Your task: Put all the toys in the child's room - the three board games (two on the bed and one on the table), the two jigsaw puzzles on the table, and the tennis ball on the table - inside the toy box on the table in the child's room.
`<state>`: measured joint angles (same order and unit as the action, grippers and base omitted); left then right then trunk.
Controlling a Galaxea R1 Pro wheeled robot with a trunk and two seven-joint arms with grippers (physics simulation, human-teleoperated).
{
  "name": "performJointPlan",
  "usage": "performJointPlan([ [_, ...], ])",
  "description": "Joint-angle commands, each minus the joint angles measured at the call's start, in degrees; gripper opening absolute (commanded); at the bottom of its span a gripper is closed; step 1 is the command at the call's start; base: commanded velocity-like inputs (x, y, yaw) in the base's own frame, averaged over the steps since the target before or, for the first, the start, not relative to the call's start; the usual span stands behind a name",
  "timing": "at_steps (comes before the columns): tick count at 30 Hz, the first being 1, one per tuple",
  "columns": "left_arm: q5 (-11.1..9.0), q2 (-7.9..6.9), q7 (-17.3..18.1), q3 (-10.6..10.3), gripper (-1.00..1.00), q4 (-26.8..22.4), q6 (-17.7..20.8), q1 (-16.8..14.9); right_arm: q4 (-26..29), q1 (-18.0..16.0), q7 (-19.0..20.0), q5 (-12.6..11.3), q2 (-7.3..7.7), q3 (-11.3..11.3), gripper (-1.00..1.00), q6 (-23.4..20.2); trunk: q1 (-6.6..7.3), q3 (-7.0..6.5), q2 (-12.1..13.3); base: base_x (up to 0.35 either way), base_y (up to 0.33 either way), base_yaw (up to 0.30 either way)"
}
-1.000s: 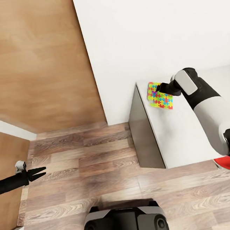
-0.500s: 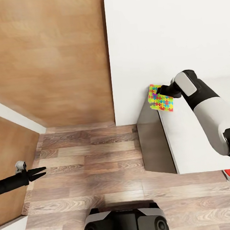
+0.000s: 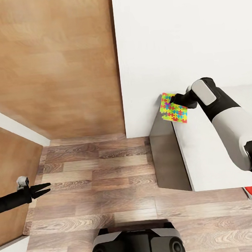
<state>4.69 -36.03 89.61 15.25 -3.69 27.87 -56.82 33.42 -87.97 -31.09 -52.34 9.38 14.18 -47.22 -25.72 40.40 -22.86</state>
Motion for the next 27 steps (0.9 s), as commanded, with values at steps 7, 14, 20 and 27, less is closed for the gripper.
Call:
performJointPlan([
  [7, 0.5, 0.30, 0.4, 0.3, 1.00, -0.2, 0.6, 0.0, 0.5, 0.5, -0.5, 0.6, -0.27, 0.6, 1.00, -0.4, -0.06, 0.07, -0.1, 0.000, -0.002, 0.000],
  [14, 0.5, 0.57, 0.4, 0.3, 1.00, -0.2, 0.4, 0.0, 0.8, 0.6, -0.5, 0.3, -0.03, 0.7, 1.00, -0.3, -0.06, 0.07, -0.1, 0.000, 0.000, 0.000],
  [20, 0.5, 0.62, 0.4, 0.3, 1.00, -0.2, 0.3, 0.0, 0.8, 0.6, -0.5, -0.3, 0.23, 0.5, 1.00, -0.3, -0.06, 0.07, -0.1, 0.000, 0.000, 0.000],
  [27, 0.5, 0.61, 0.4, 0.3, 1.00, -0.2, 0.3, 0.0, 0.8, 0.5, -0.5, -1.2, 0.46, 0.1, 1.00, -0.3, -0.06, 0.07, -0.1, 0.000, 0.000, 0.000],
])
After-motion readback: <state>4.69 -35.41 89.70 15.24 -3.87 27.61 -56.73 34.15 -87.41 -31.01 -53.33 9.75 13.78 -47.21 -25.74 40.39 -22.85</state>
